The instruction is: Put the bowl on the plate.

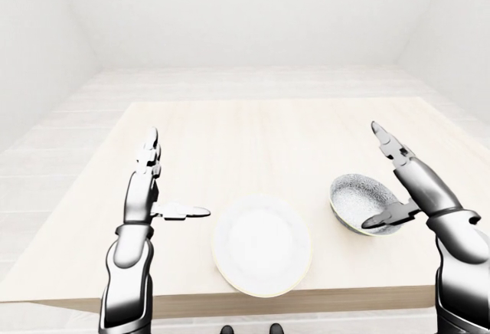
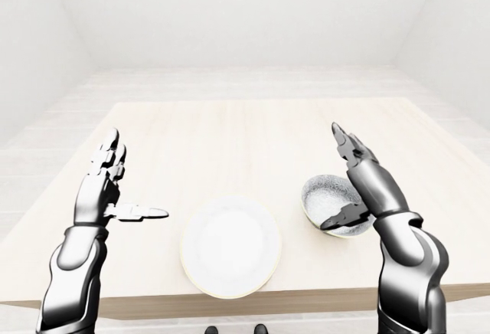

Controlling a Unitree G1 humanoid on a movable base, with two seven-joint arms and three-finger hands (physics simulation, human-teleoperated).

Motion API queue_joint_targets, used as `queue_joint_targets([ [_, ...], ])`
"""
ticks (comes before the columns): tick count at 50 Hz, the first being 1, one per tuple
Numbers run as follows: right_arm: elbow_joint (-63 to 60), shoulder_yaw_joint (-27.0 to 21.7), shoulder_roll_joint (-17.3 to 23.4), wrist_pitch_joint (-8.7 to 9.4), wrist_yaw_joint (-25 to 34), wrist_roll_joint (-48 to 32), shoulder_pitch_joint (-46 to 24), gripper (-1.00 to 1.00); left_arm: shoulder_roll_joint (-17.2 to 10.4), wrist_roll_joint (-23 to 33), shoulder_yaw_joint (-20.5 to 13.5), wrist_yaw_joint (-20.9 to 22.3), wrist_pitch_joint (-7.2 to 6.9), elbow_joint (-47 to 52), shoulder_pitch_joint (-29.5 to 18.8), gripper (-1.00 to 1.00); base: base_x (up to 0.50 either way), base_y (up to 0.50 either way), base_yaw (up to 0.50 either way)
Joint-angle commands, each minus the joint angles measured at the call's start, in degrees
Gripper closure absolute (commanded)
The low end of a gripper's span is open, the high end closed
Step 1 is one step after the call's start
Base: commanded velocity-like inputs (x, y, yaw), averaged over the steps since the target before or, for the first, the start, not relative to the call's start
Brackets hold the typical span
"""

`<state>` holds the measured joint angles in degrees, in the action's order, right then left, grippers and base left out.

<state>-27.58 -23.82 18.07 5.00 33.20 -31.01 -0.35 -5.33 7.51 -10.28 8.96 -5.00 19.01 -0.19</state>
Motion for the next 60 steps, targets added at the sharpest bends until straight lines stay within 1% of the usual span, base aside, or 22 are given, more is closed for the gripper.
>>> queue_joint_targets([
  [1, 2.42, -2.18, 2.61, 0.0, 4.5, -9.5, -1.66, -1.0, -0.02, 0.0, -0.72, 0.54, 0.0, 1.1, 0.79, -1.0, 0.0, 0.0, 0.0],
  [8, 4.91, -2.79, 3.15, 0.0, 4.24, -12.7, -2.89, -1.0, 0.04, -0.02, -1.16, 1.18, 0.0, 1.96, 2.05, -1.0, 0.0, 0.0, 0.0],
  [11, 5.28, -2.76, 2.46, 0.0, 4.35, -13.35, -3.46, -1.0, 0.03, 0.0, -1.53, 1.39, 0.0, 2.19, 2.16, -1.0, 0.0, 0.0, 0.0],
  [12, 5.26, -2.58, 2.2, 0.0, 3.95, -14.73, -3.59, -1.0, 0.04, 0.06, -1.59, 1.41, 0.0, 2.21, 2.1, -1.0, 0.0, 0.0, 0.0],
  [14, 5.77, -2.15, 2.86, 0.0, 3.94, -15.6, -3.41, -1.0, 0.11, 0.08, -1.64, 1.47, 0.0, 2.3, 2.0, -1.0, 0.0, 0.0, 0.0],
  [17, 5.16, -2.57, 1.92, 0.0, 4.19, -15.74, -3.76, -1.0, 0.12, 0.2, -1.75, 1.51, 0.0, 2.24, 1.92, -1.0, 0.0, 0.0, 0.0],
  [20, 4.98, -2.22, 2.57, 0.0, 4.67, -16.75, -3.03, -1.0, 0.1, 0.36, -1.76, 1.48, 0.0, 2.0, 1.87, -1.0, 0.0, 0.0, 0.0],
  [25, 3.51, -2.25, 1.06, 0.0, 6.17, -18.09, -1.04, -1.0, 0.22, 0.57, -1.7, 1.31, 0.0, 1.14, 1.94, -1.0, 0.0, 0.0, 0.0],
  [28, 4.17, -1.43, 0.58, 0.0, 5.8, -19.88, 0.57, -1.0, 0.18, 0.63, -1.65, 1.33, 0.0, 0.86, 1.87, -1.0, 0.0, 0.0, 0.0],
  [30, 4.47, -1.24, -0.79, 0.0, 4.7, -20.0, 0.61, -1.0, 0.08, 0.58, -1.78, 1.44, 0.0, 0.98, 1.87, -1.0, 0.0, 0.0, 0.0],
  [33, 4.8, -1.04, -0.55, 0.0, 4.34, -20.61, 0.92, -1.0, -0.04, 0.44, -2.02, 1.61, 0.0, 1.38, 1.89, -1.0, 0.0, 0.0, 0.0],
  [34, 5.05, -0.97, 0.1, 0.0, 3.93, -21.71, 1.38, -1.0, -0.1, 0.38, -2.17, 1.69, 0.0, 1.59, 1.9, -1.0, 0.0, 0.0, 0.0],
  [38, 4.84, -1.84, -0.92, 0.0, 3.65, -22.12, 0.91, -1.0, -0.24, 0.53, -2.44, 1.83, 0.0, 1.69, 1.85, -1.0, 0.0, 0.0, 0.0],
  [39, 5.07, -1.73, -0.91, 0.0, 3.32, -22.46, 1.14, -1.0, -0.24, 0.61, -2.43, 1.81, 0.0, 1.62, 1.79, -1.0, 0.0, 0.0, 0.0],
  [40, 5.35, -1.81, -0.98, 0.0, 1.63, -23.37, 1.13, -1.0, -0.25, 0.69, -2.38, 1.83, 0.0, 1.54, 1.72, -1.0, 0.0, 0.0, 0.0],
  [41, 5.29, -2.0, -1.56, 0.0, 1.67, -23.08, 0.87, -1.0, -0.28, 0.77, -2.34, 1.84, 0.0, 1.54, 1.62, -1.0, 0.0, 0.0, 0.0],
  [46, 5.25, -1.12, -2.87, 0.0, 1.38, -23.8, 1.9, -1.0, -0.17, 0.78, -2.26, 1.75, 0.0, 1.67, 1.37, -1.0, 0.0, 0.0, 0.0],
  [49, 5.72, -0.87, -2.52, 0.0, 0.77, -24.65, 2.3, -1.0, -0.12, 0.87, -2.13, 1.7, 0.0, 1.43, 1.43, -1.0, 0.0, 0.0, 0.0],
  [60, 8.07, 0.39, -3.28, 0.0, -1.43, -26.62, 2.43, -1.0, -0.18, 0.87, -2.23, 1.71, 0.0, 1.44, 1.35, -1.0, 0.0, 0.0, 0.0],
])
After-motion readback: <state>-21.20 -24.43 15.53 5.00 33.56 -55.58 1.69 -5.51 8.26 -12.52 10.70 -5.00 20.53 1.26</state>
